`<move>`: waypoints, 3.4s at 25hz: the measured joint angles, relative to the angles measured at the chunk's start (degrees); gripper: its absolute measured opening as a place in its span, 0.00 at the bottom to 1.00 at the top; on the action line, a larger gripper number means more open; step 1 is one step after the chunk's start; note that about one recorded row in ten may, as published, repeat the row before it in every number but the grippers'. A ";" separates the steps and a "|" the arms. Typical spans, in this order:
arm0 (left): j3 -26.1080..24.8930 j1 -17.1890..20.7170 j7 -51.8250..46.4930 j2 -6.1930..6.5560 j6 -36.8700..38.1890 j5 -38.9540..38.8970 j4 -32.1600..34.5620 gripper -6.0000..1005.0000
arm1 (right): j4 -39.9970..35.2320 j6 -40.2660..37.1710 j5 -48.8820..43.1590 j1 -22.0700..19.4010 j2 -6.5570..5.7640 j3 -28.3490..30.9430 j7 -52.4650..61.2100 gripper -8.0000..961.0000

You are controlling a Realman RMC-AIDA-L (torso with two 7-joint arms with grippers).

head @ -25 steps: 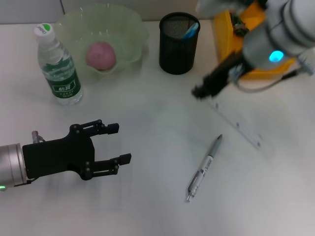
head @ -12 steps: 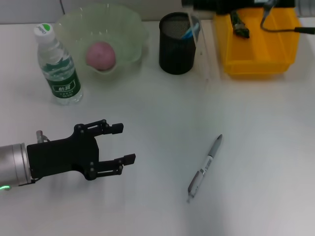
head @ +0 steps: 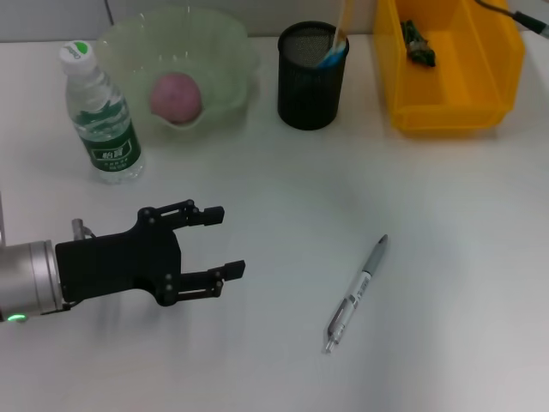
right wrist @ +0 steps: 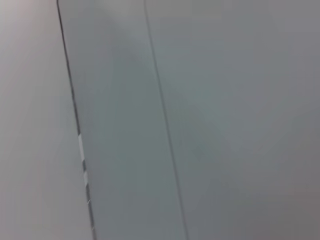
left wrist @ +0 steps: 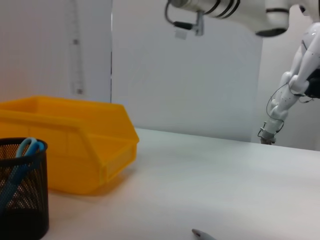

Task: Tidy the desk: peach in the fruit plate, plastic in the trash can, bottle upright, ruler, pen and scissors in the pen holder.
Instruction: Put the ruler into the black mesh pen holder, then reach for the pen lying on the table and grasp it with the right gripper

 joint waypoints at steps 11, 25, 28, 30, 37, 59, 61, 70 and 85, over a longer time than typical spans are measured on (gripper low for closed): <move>0.40 -0.52 0.00 0.04 0.11 -0.02 -0.03 0.77 | 17.64 9.92 7.46 8.56 0.01 1.47 -20.11 0.40; 0.44 -0.03 0.00 0.14 0.20 0.00 -0.03 0.77 | 26.53 17.83 9.75 15.24 0.33 0.52 -25.46 0.40; 0.44 -0.02 0.00 0.14 0.20 0.00 -0.03 0.77 | 27.18 20.56 9.75 15.99 0.41 -1.40 -25.49 0.40; 0.44 -0.02 0.00 0.13 0.19 0.00 -0.02 0.77 | 27.35 21.46 9.75 16.15 0.42 -2.39 -25.50 0.40; 0.37 -0.02 -0.03 0.04 0.18 0.00 -0.03 0.77 | 27.63 21.96 9.51 16.11 0.42 -4.43 -25.50 0.40; -0.09 0.84 -0.43 0.05 -0.21 -0.11 -0.02 0.77 | 20.27 9.98 11.21 9.38 0.08 -3.89 -17.97 0.74; -0.10 0.96 -0.50 0.05 -0.16 -0.15 -0.02 0.77 | 16.24 3.98 11.10 6.36 -0.03 -3.85 -14.18 0.74; -0.08 1.17 -1.89 0.31 0.23 -0.19 0.22 0.77 | 1.46 -19.53 -6.37 2.11 -4.44 -3.85 5.51 0.74; -0.08 1.46 -4.76 0.66 0.27 -0.18 0.69 0.77 | -4.04 -34.80 -52.25 14.39 -3.33 -8.32 14.02 0.73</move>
